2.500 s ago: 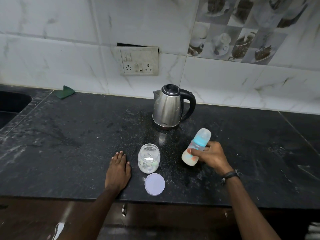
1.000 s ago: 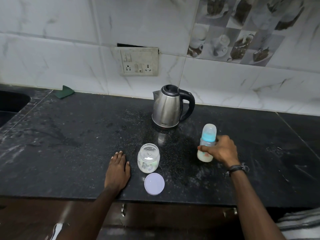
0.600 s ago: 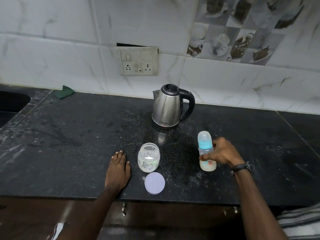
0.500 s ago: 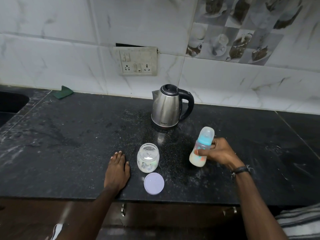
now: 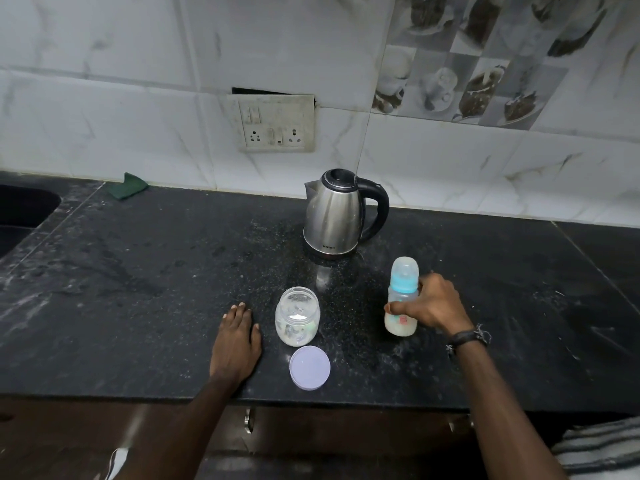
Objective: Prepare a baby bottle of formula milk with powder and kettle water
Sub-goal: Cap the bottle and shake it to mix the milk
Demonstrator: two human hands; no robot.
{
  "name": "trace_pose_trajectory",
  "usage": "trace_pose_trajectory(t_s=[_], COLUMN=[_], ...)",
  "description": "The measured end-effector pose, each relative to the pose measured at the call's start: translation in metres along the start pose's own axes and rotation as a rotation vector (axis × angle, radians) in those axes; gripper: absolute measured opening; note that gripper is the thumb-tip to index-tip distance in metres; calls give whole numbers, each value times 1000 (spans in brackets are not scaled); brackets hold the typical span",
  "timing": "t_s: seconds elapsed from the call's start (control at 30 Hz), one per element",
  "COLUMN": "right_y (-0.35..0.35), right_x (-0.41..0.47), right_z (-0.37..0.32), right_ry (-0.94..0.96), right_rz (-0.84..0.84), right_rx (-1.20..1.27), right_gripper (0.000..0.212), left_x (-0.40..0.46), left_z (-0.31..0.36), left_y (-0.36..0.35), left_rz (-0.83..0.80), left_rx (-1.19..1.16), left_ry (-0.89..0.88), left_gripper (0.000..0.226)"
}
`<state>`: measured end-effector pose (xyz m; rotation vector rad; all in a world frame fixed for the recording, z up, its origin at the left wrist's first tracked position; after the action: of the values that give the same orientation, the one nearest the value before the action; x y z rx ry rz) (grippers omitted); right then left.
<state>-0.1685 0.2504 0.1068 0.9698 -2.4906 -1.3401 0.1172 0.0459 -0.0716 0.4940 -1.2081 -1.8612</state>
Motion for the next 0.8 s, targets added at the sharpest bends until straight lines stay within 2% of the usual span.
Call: trace_pose_trajectory(t_s=[0.1,0.23,0.3,0.4,0.47,0.53,0.63,0.73,0.8], right_y=[-2,1,2,4,4,6,9,11,11], right_x=[1,3,4,6,5,4,5,4,5], right_z=[-1,2,6,3,4,3,2,2,2], right_ry=[-17,-84,-100,-65,-79,-89,-63,-59,-44], right_rz=[-3,-4,46,36,16,80,32,91,70], right_rx=[103,7,13,74,19,-57,3,-83,-24], right_gripper=[38,68,65,44,50,57,56,58,53], left_x=[0,0,1,0,1,1,1,1,0], left_z=[-1,0,0,0,-1,-1,-1,0,1], left_y=[1,0,1,0,0,0,0,1,0], left_rz=[9,-1,9,-3,1,4,-2,11,0], left_rx=[-1,-2,-5,-1,-2,-1,-6,-7,-7], left_ry=[-1,4,2,7,7,2,6,9,10], left_gripper=[64,63,64,65,65,65,65,66,65])
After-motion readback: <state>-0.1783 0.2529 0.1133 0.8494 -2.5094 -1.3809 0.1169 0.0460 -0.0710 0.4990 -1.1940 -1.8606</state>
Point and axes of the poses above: each hand's wrist, its own x-axis towards the middle knuckle, its own y-axis out of the back of the hand, z = x × y, the point moved 2 cm from there along x, towards the middle knuckle
